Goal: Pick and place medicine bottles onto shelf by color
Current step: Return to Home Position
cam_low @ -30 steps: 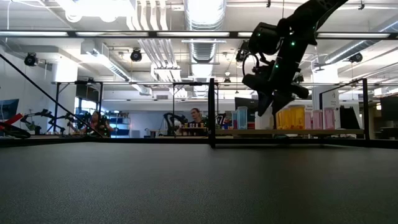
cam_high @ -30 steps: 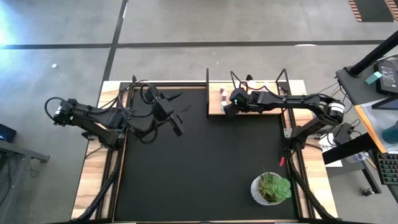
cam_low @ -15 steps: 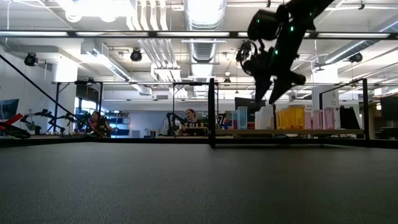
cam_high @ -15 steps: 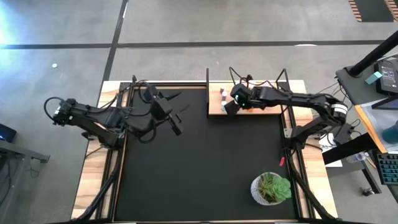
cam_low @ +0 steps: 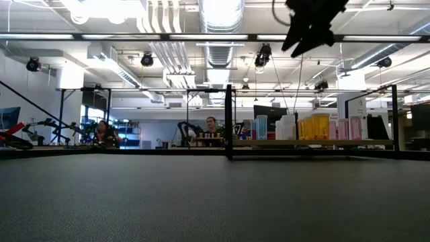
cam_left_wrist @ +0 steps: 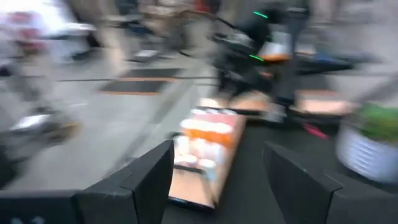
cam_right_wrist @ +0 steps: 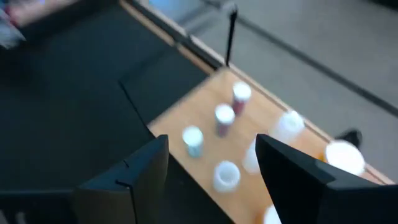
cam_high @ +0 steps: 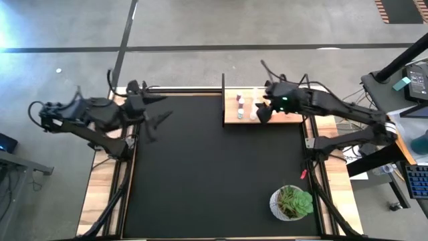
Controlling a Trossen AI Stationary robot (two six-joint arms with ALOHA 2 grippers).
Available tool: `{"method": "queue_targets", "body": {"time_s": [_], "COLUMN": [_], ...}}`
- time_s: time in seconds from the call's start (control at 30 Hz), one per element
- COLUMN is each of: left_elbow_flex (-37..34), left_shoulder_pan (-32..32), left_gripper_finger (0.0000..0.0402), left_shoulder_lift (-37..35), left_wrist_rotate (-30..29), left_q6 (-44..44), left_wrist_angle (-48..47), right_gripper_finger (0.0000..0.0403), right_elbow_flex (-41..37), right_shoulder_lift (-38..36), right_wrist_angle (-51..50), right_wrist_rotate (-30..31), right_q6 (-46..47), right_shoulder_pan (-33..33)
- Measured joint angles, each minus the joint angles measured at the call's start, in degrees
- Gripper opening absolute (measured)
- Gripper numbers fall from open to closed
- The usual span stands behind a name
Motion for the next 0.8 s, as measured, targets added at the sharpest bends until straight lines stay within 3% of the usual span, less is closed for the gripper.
{"method": "queue_targets", "body": {"time_s": [0.1, 0.17, 0.37, 0.8], "left_elbow_flex": [-0.9, -2.5, -12.9, -49.1], "left_shoulder_pan": [0.0, 0.0, 0.0, 0.0], "left_gripper_finger": [0.0228, 0.0228, 0.0228, 0.0228], "left_shoulder_lift": [-3.4, -5.5, -11.2, -23.4], "left_wrist_rotate": [10.5, 14.3, 14.8, 14.9], "left_q6": [0.0, 0.1, 0.5, 0.5], "left_wrist_angle": [-3.0, -2.0, 4.4, 46.8], "right_gripper_finger": [0.0229, 0.0229, 0.0228, 0.0228], "right_elbow_flex": [-4.8, -8.6, -19.6, -33.5], "right_shoulder_lift": [-5.5, -8.8, -15.2, -16.6], "right_wrist_angle": [6.7, 11.8, 27.6, 48.9], "right_wrist_rotate": [0.0, 0.0, 0.0, -0.6], "right_q6": [0.5, 2.3, 3.5, -4.1], "right_shoulder_pan": [1.8, 3.2, 7.7, 13.4]}}
